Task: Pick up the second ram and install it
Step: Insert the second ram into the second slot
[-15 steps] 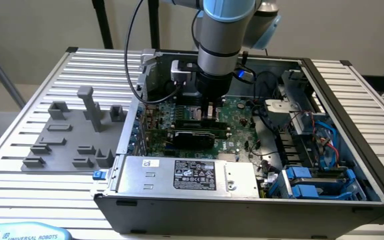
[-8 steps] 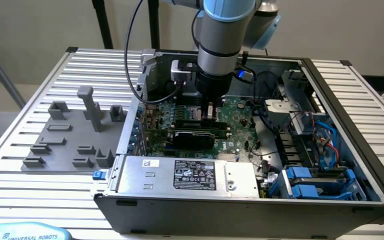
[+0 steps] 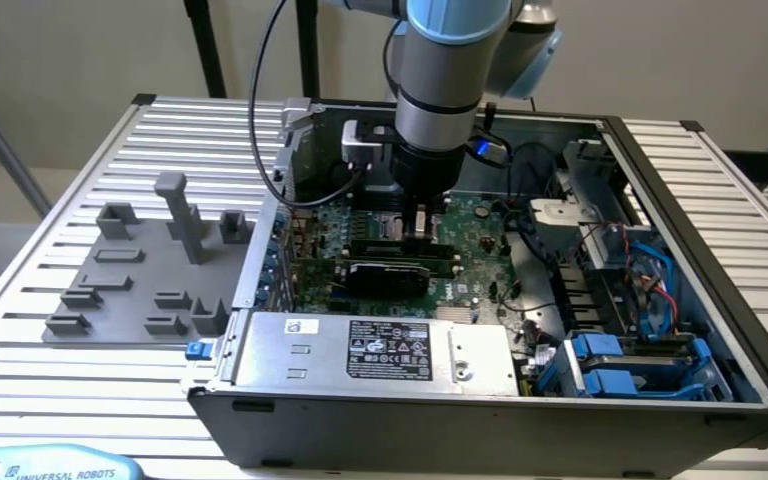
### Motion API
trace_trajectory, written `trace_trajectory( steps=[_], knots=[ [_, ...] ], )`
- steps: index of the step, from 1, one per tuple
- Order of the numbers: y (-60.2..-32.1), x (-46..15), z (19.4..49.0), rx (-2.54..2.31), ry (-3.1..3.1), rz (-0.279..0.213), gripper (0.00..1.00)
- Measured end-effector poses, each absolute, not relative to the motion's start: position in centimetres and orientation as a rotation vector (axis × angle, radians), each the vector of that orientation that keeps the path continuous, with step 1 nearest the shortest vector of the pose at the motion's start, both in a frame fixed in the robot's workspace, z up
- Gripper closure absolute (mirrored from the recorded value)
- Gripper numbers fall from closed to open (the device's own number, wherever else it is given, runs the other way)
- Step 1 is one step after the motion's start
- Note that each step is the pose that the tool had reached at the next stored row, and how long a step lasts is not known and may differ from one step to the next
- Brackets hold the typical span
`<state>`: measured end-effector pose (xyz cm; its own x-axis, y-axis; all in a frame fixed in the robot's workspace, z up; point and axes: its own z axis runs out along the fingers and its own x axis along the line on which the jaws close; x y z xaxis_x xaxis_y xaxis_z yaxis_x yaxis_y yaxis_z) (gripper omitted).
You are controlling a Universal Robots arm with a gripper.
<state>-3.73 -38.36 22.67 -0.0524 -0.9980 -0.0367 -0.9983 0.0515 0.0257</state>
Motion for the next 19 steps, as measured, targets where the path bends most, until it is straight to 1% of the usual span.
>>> trace_trajectory(
  steps=[14, 16, 17, 19],
  knots=[
    [-38.36, -3.73, 22.42, -2.156, 2.271, 0.069, 0.87],
    [-38.36, -3.73, 22.41, -2.156, 2.271, 0.069, 0.85],
    [-38.36, -3.73, 22.42, -2.156, 2.271, 0.069, 0.79],
    [-38.36, -3.73, 22.67, -2.156, 2.271, 0.069, 0.79]
  ],
)
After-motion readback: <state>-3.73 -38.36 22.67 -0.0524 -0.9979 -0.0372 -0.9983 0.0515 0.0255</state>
